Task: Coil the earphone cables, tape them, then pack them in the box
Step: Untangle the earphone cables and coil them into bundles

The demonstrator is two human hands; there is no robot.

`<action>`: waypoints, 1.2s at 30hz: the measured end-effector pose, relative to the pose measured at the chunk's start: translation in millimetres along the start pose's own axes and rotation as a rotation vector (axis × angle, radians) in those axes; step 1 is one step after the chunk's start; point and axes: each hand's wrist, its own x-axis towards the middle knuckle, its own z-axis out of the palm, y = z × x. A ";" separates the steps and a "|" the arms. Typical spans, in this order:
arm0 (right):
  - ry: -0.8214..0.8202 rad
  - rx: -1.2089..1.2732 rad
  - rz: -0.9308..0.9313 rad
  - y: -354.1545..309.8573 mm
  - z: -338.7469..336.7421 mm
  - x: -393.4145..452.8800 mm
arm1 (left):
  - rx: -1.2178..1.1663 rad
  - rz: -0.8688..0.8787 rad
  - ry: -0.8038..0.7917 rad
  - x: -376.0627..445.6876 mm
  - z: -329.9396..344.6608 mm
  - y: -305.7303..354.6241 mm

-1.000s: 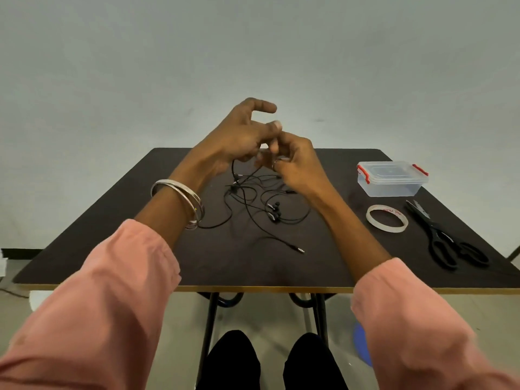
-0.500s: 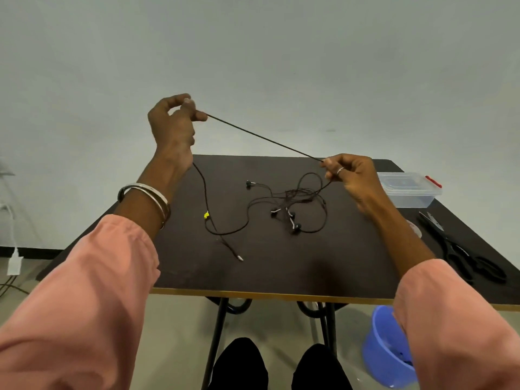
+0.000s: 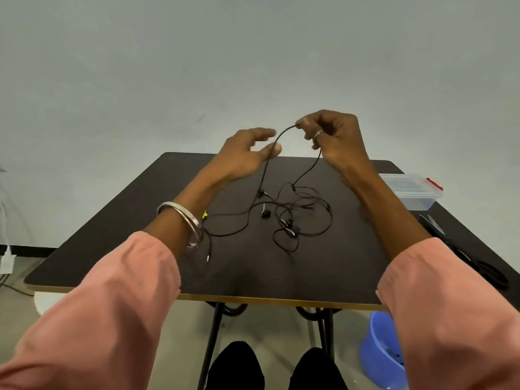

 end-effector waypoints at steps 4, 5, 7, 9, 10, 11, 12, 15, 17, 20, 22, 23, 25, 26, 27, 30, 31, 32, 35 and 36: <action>-0.018 0.017 -0.074 -8.6 2.9 15.0 | -0.578 -0.156 -0.052 2.4 4.9 15.7; -0.033 0.019 -0.080 -7.3 1.5 18.3 | -0.698 -0.211 -0.065 3.1 1.9 16.0; -0.088 0.005 -0.073 -2.4 -2.1 23.3 | -0.789 -0.252 -0.094 3.9 -7.6 14.0; -0.159 -0.053 -0.073 3.7 -5.6 25.7 | -0.686 -0.184 -0.096 3.4 -18.0 10.2; -0.195 -0.087 -0.070 7.3 -6.8 25.4 | -0.630 -0.154 -0.081 3.1 -23.4 8.4; -0.232 -0.121 -0.061 12.2 -8.4 24.4 | -0.603 -0.145 -0.055 2.9 -28.8 6.9; -0.268 -0.159 -0.043 17.9 -10.0 22.2 | -0.610 -0.147 -0.010 3.0 -34.3 5.8; -0.344 -0.215 0.071 41.6 -19.6 11.3 | -0.804 -0.161 0.203 6.3 -54.5 -1.0; -0.343 -0.233 0.159 61.9 -28.4 1.6 | -0.959 -0.152 0.353 10.5 -71.5 -9.6; -0.349 -0.307 0.233 84.0 -37.4 -10.1 | -0.920 -0.158 0.527 12.8 -83.4 -20.7; -0.372 -0.415 0.285 93.3 -39.8 -10.7 | -0.819 -0.183 0.596 13.4 -77.7 -23.2; -0.400 -0.497 0.336 97.6 -41.0 -8.7 | -0.794 -0.187 0.618 14.1 -73.1 -23.8; -0.447 -0.646 0.483 99.5 -43.4 -6.7 | -0.818 -0.185 0.651 16.6 -66.2 -25.3; -0.417 -0.659 0.546 98.2 -43.8 -6.7 | -0.846 -0.186 0.661 17.4 -65.2 -25.9; -0.329 -0.594 0.588 97.2 -45.5 -5.8 | -0.863 -0.192 0.664 17.9 -64.5 -26.7; 0.016 -0.176 0.616 81.7 -51.9 -0.9 | -0.854 -0.203 0.639 17.2 -60.3 -30.9; 0.063 -0.070 0.580 75.1 -52.8 2.3 | -0.846 -0.192 0.613 16.7 -56.9 -30.5; 0.054 -0.033 0.543 67.9 -51.7 4.8 | -0.831 -0.176 0.581 16.4 -52.9 -29.0; -0.167 -0.053 0.467 50.2 -30.5 2.7 | -0.765 -0.104 0.447 15.9 -40.0 -14.9; -0.257 -0.067 0.439 45.7 -18.5 -1.0 | -0.747 -0.080 0.392 15.5 -36.2 -8.7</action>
